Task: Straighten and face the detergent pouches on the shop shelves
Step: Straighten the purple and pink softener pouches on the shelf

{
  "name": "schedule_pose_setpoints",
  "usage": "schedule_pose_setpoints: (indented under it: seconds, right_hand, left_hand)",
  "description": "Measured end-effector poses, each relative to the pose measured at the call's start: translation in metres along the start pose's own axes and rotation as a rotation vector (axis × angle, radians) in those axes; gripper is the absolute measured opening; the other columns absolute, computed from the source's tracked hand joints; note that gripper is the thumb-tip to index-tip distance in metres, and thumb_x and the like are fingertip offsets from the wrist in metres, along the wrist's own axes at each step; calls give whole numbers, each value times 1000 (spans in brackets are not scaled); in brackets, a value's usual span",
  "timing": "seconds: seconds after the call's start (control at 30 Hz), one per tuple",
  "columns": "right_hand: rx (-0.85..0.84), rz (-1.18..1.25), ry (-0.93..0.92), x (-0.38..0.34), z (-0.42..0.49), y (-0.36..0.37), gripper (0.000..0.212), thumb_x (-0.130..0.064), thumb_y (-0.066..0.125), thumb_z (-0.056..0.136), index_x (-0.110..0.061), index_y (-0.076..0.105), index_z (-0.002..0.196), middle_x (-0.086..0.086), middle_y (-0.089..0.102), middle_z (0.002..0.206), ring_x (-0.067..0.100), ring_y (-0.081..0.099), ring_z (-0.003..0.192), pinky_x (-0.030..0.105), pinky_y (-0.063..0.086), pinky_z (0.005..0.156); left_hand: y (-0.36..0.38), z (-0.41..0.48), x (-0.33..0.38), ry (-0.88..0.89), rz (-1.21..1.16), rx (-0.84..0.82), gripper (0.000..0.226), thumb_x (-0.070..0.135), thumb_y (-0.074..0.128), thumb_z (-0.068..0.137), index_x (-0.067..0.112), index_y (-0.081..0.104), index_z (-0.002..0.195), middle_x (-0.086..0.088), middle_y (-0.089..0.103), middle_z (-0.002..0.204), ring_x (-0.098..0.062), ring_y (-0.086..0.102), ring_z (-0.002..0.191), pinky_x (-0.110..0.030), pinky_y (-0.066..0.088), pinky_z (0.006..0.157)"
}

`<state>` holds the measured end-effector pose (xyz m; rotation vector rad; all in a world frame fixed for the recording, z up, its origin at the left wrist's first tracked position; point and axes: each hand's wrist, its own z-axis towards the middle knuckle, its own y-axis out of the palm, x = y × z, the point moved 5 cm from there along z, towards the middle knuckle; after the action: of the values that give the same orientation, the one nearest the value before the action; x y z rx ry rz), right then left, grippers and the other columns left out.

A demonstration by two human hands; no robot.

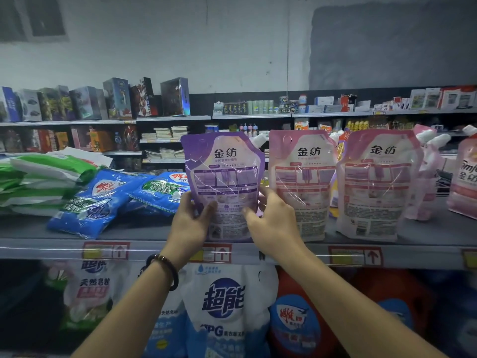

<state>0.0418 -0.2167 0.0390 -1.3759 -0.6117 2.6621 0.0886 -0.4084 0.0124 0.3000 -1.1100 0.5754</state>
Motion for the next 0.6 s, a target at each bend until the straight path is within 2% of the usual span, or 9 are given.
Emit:
schedule_pose_setpoints:
  seconds: [0.1, 0.17, 0.23, 0.3, 0.33, 0.4, 0.47, 0.53, 0.6]
  right_hand:
    - [35, 4, -22, 2, -8, -11, 28, -22, 70, 100, -35, 52, 118, -28, 57, 99, -11, 57, 89, 3, 43, 71]
    - [100, 12, -23, 4, -12, -24, 24, -20, 72, 98, -30, 58, 116, -20, 65, 102, -8, 62, 87, 3, 47, 69]
    - [170, 28, -17, 6, -15, -38, 19, -20, 72, 97, -26, 62, 112, -14, 70, 99, -5, 64, 86, 3, 47, 67]
    - [240, 33, -15, 8, -18, -52, 17, -20, 72, 96, -24, 64, 109, -11, 71, 93, -1, 66, 83, 9, 49, 65]
    - [273, 28, -19, 10, -19, -59, 17, -20, 72, 95, -24, 63, 109, -10, 71, 91, 1, 67, 82, 12, 50, 66]
    - [340, 11, -32, 13, -22, -71, 20, -20, 73, 94, -25, 60, 109, -7, 68, 95, 6, 67, 84, 22, 56, 69]
    - [388, -17, -25, 20, -22, -82, 26, -21, 74, 94, -24, 57, 114, -5, 63, 105, 5, 64, 89, 19, 55, 73]
    - [399, -27, 20, 27, -21, -92, 35, -26, 75, 95, -24, 54, 123, -4, 55, 118, 5, 61, 95, 13, 49, 74]
    - [396, -38, 69, 33, -20, -100, 41, -32, 73, 97, -25, 51, 130, -3, 49, 126, 9, 60, 101, 13, 45, 77]
  left_hand:
    - [1, -5, 6, -10, 84, 127, 41, 32, 70, 100, 22, 50, 134, 6, 68, 106, -16, 72, 96, -33, 63, 73]
    - [4, -10, 10, -7, 83, 226, 55, 32, 77, 96, 26, 43, 139, 7, 63, 115, -13, 68, 101, -38, 60, 89]
    - [8, -20, 17, 56, 174, 342, 68, 31, 83, 91, 22, 38, 142, -2, 52, 134, -17, 55, 119, -36, 47, 105]
    - [16, -37, 31, 174, 306, 449, 66, 24, 83, 89, 20, 39, 139, -5, 42, 140, -18, 39, 126, -34, 34, 107]
    - [23, -44, 39, 248, 304, 453, 61, 18, 81, 89, 21, 42, 134, -3, 41, 137, -14, 38, 123, -30, 34, 106]
    - [39, -55, 52, 376, 228, 368, 49, 9, 77, 89, 22, 48, 126, 3, 45, 127, -5, 47, 115, -20, 45, 98]
    - [57, -61, 61, 446, 208, 271, 40, 7, 75, 90, 21, 55, 121, 6, 54, 117, -2, 57, 106, -20, 52, 88]
    - [75, -63, 65, 435, 175, 160, 36, 8, 75, 92, 23, 59, 121, 6, 63, 112, -7, 64, 102, -22, 55, 85]
    - [93, -65, 64, 376, 118, 46, 39, 11, 75, 95, 26, 59, 127, 11, 67, 118, -4, 66, 111, -19, 55, 90]
